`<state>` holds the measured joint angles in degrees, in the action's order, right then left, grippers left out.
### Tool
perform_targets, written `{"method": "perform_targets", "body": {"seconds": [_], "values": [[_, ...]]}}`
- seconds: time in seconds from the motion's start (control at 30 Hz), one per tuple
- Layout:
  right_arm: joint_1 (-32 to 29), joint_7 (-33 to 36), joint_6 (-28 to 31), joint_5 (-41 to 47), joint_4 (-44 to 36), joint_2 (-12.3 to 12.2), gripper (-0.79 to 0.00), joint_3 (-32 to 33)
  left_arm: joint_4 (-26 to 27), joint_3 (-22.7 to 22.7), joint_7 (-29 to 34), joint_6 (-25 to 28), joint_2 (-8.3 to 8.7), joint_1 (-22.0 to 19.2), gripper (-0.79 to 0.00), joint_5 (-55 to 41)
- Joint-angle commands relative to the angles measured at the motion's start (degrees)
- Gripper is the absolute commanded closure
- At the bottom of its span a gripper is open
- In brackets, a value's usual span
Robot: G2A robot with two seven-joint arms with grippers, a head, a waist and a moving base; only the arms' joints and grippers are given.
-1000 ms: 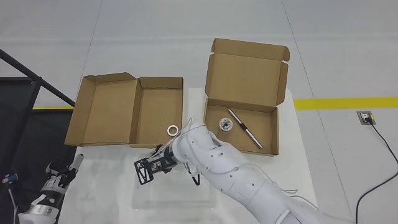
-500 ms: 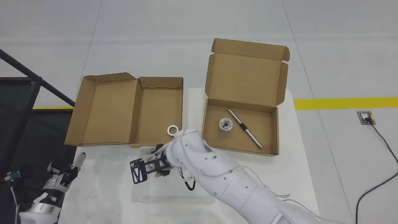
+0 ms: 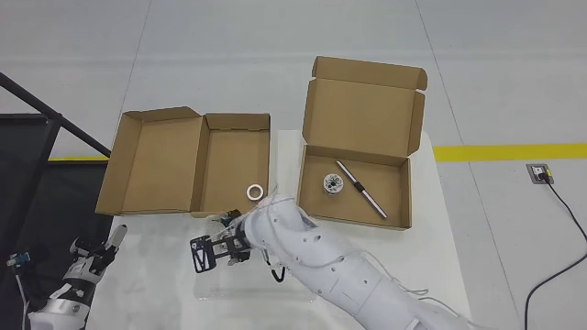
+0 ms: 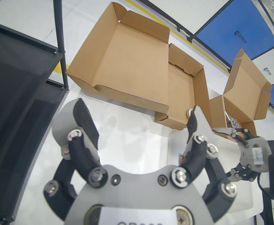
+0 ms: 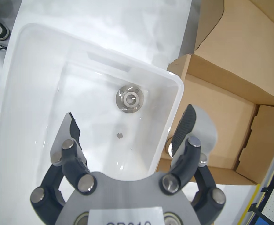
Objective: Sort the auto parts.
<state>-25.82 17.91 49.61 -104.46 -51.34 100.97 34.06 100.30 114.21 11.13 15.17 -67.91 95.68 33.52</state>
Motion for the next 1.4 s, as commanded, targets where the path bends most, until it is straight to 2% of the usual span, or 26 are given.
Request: {"method": "perform_targets", "body": {"seconds": [0.0,0.03,0.1,0.13,0.2,0.23,0.3,0.4,0.5,0.53,0.67,1.0,1.07,1.2,1.37], "values": [[-1.28,-1.93,-1.46,-3.26,-2.46,-0.72,-0.785,-0.48,0.0,0.0,0.0,0.0,0.0,0.0,-0.785,0.0],[-2.05,-2.93,-2.17,-4.9,-3.86,-1.22,-0.785,-0.5,0.0,0.0,0.0,0.0,0.0,0.0,-0.785,0.0],[-3.45,-5.02,-1.53,-7.6,-6.82,-2.32,-0.699,-0.36,0.0,0.0,0.0,0.0,0.0,0.0,-0.785,0.0],[-3.98,-5.66,-0.79,-8.64,-7.95,-2.9,-0.696,0.0,0.0,0.0,0.0,0.0,0.0,0.0,-0.785,0.0],[-4.83,-6.08,1.2,-9.64,-9.69,-3.81,-0.665,0.91,0.0,0.0,0.0,0.0,0.0,0.0,-0.785,0.0],[-4.94,-6.09,2.75,-9.62,-10.04,-4.13,-0.603,1.41,0.0,0.0,0.0,0.0,0.0,0.0,-0.785,0.0],[-4.6,-6.12,5.76,-8.88,-9.63,-4.48,-0.588,2.33,0.0,0.0,0.0,0.0,0.0,0.0,-0.785,0.0],[-3.27,-5.74,8.2,-6.5,-6.48,-4.13,-0.566,3.0,0.0,0.0,0.0,0.0,0.0,0.0,-0.785,0.0],[-1.0,-6.14,8.39,-3.6,-1.96,-2.98,-0.413,1.92,0.0,0.0,0.0,0.0,0.0,0.0,-0.785,0.0],[-0.15,-5.99,8.39,-2.73,-0.39,-2.5,-0.397,1.47,0.0,0.0,0.0,0.0,0.0,0.0,-0.785,0.0],[2.57,-3.61,6.75,1.18,5.34,-0.12,-0.391,0.42,0.0,0.0,0.0,0.0,0.0,0.0,-0.785,0.0],[7.38,2.95,1.57,11.19,20.64,7.45,-0.456,-2.79,0.0,0.0,0.0,0.0,0.0,0.0,-0.785,0.0],[7.81,2.92,0.31,12.07,22.97,8.88,-0.489,-3.57,-0.18,-0.34,0.2,0.64,0.01,0.12,-0.785,0.28],[8.3,2.3,-3.13,12.68,27.05,11.33,-0.499,-4.92,-1.86,-1.08,-0.43,2.27,0.06,-0.13,-0.785,1.3],[8.29,1.37,-6.8,12.54,31.1,13.73,-0.459,-6.29,-3.4,-1.64,-0.82,4.23,0.1,-0.15,-0.785,1.28]]}}
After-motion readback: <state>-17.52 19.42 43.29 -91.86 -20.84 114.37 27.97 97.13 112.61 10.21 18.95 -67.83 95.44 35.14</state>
